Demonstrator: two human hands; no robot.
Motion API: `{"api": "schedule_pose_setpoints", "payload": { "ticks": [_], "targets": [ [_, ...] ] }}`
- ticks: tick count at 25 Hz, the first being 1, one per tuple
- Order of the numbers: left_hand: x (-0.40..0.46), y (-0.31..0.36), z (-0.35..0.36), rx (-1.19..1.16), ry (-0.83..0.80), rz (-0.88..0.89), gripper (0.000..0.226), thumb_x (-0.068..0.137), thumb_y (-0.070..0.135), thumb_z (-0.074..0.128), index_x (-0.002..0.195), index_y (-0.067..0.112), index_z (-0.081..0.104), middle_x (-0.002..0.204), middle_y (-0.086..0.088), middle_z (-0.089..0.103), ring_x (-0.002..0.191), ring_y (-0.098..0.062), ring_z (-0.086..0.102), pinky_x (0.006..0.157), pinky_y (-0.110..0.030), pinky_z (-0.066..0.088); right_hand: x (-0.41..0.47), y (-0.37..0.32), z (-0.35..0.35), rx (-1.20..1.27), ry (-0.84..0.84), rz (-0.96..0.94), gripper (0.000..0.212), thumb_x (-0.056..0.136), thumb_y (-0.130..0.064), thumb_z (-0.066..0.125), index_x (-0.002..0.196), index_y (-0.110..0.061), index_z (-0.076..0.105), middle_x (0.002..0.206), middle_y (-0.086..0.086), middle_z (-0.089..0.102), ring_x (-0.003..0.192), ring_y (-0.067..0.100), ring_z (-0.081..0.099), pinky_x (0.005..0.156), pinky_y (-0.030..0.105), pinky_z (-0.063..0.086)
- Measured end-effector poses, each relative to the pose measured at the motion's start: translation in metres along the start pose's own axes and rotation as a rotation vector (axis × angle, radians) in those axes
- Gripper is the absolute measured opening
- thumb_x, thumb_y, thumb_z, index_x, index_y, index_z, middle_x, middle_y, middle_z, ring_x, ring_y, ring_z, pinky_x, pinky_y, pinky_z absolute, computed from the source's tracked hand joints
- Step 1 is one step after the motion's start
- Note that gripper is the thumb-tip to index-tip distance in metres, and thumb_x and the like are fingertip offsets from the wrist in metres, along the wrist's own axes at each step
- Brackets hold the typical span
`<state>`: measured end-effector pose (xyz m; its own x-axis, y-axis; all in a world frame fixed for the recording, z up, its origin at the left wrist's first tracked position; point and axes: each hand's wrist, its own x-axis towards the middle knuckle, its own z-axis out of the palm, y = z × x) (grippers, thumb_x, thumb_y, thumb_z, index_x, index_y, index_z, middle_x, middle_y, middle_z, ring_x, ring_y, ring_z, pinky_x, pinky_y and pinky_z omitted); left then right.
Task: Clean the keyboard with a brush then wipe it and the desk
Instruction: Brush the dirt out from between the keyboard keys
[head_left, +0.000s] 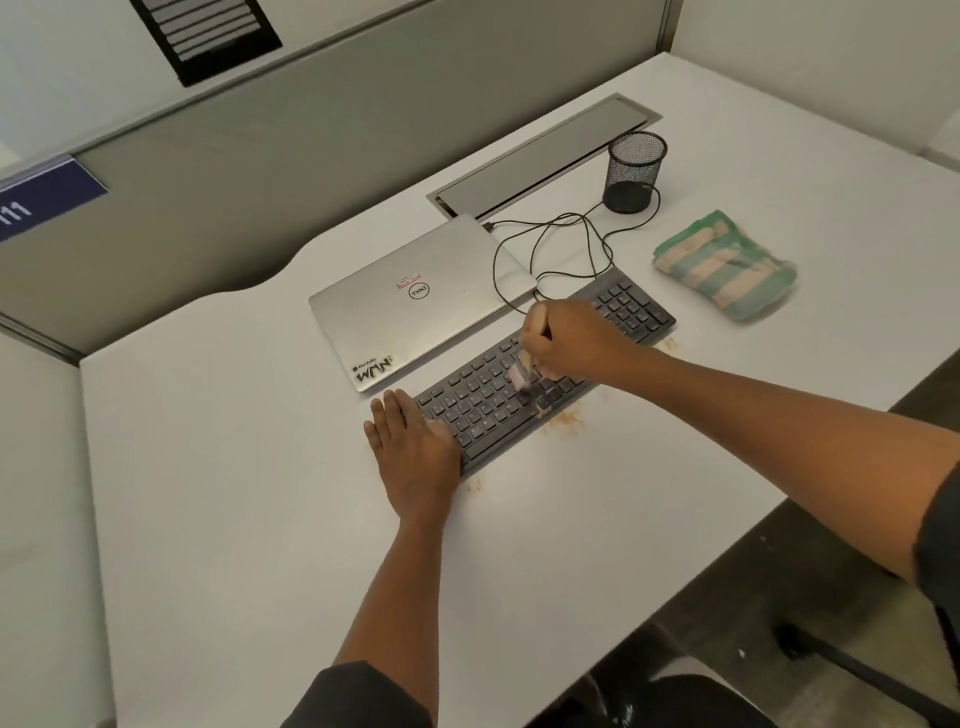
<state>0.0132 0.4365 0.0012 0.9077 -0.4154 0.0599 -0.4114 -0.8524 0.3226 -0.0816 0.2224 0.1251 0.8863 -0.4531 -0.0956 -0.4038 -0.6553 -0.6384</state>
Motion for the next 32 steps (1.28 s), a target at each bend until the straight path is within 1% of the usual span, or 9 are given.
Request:
{"api": "schedule_pose_setpoints", "payload": {
  "ticks": [3,7,10,15,18,21,27,29,32],
  "targets": [
    [0.0,0.0,0.0,-0.02,0.002,-0.005,0.062,0.099,0.019,0.039,0.155,-0.002,0.026,0.162,-0.017,0.03,0.154,-0.032,0.015,0.127,-0.045,0.004,-0.006,-0.001,0.007,-0.122,-0.074,0.022,0.026,0.09,-0.017,0.055,0.064,-0.015,0.058,0.065,0.0,0.063,0.056,0.012,0.059,0.057,0.027,0.048],
    [-0.001,0.001,0.0,-0.029,0.013,-0.004,0.062,0.099,0.018,0.04,0.155,-0.003,0.026,0.162,-0.018,0.03,0.154,-0.032,0.016,0.127,-0.045,0.005,-0.002,0.0,0.003,-0.131,-0.096,0.035,0.023,0.09,-0.018,0.057,0.07,-0.009,0.064,0.062,0.003,0.066,0.056,0.016,0.065,0.06,0.029,0.054],
    [-0.002,0.001,0.0,-0.024,0.012,-0.001,0.063,0.099,0.019,0.04,0.156,-0.003,0.025,0.163,-0.018,0.029,0.155,-0.032,0.014,0.127,-0.045,0.004,-0.001,-0.002,0.003,-0.054,-0.041,-0.014,0.028,0.093,-0.019,0.056,0.066,-0.015,0.06,0.063,-0.003,0.063,0.057,0.009,0.061,0.059,0.025,0.05],
    [-0.001,0.0,0.002,-0.006,0.0,-0.01,0.064,0.1,0.021,0.037,0.157,-0.002,0.022,0.165,-0.017,0.025,0.156,-0.031,0.011,0.128,-0.044,0.002,-0.015,0.003,0.007,-0.112,-0.134,-0.042,0.037,0.088,-0.007,0.052,0.053,-0.017,0.048,0.056,-0.003,0.051,0.054,0.012,0.05,0.055,0.025,0.039],
    [-0.003,0.001,0.002,0.002,0.012,-0.007,0.063,0.1,0.021,0.036,0.157,-0.001,0.022,0.165,-0.017,0.025,0.156,-0.03,0.011,0.128,-0.044,0.002,-0.011,0.001,0.0,-0.115,-0.127,-0.047,0.036,0.099,-0.018,0.045,0.065,-0.01,0.056,0.065,0.005,0.059,0.061,0.019,0.057,0.063,0.032,0.05],
    [-0.003,0.002,0.001,0.002,0.018,0.002,0.063,0.099,0.02,0.036,0.156,-0.002,0.023,0.164,-0.017,0.026,0.155,-0.031,0.012,0.128,-0.044,0.002,-0.006,-0.001,-0.002,-0.074,-0.069,-0.115,0.026,0.098,-0.021,0.047,0.074,-0.017,0.057,0.085,0.005,0.068,0.08,0.018,0.064,0.074,0.033,0.051],
    [-0.002,0.003,0.002,0.014,0.007,0.001,0.063,0.099,0.022,0.037,0.156,-0.002,0.023,0.163,-0.017,0.027,0.155,-0.032,0.012,0.127,-0.046,0.005,-0.008,0.012,0.006,-0.139,-0.163,-0.103,0.018,0.097,-0.018,0.05,0.089,-0.006,0.062,0.078,0.002,0.064,0.064,0.011,0.055,0.053,0.019,0.038],
    [-0.002,0.001,0.002,0.019,0.016,-0.001,0.062,0.099,0.02,0.036,0.155,-0.002,0.025,0.162,-0.017,0.029,0.154,-0.033,0.014,0.127,-0.047,0.006,-0.008,0.013,0.003,-0.068,-0.205,-0.08,0.019,0.097,-0.017,0.05,0.091,-0.006,0.063,0.077,0.002,0.068,0.057,0.009,0.058,0.051,0.019,0.043],
    [-0.003,0.002,0.002,0.014,0.026,-0.001,0.061,0.098,0.018,0.034,0.155,-0.002,0.025,0.161,-0.018,0.029,0.154,-0.033,0.015,0.127,-0.046,0.006,-0.007,0.011,0.0,0.043,-0.126,-0.118,0.015,0.099,-0.019,0.049,0.092,-0.009,0.059,0.076,0.001,0.068,0.062,0.01,0.063,0.056,0.027,0.05]
  ]
}}
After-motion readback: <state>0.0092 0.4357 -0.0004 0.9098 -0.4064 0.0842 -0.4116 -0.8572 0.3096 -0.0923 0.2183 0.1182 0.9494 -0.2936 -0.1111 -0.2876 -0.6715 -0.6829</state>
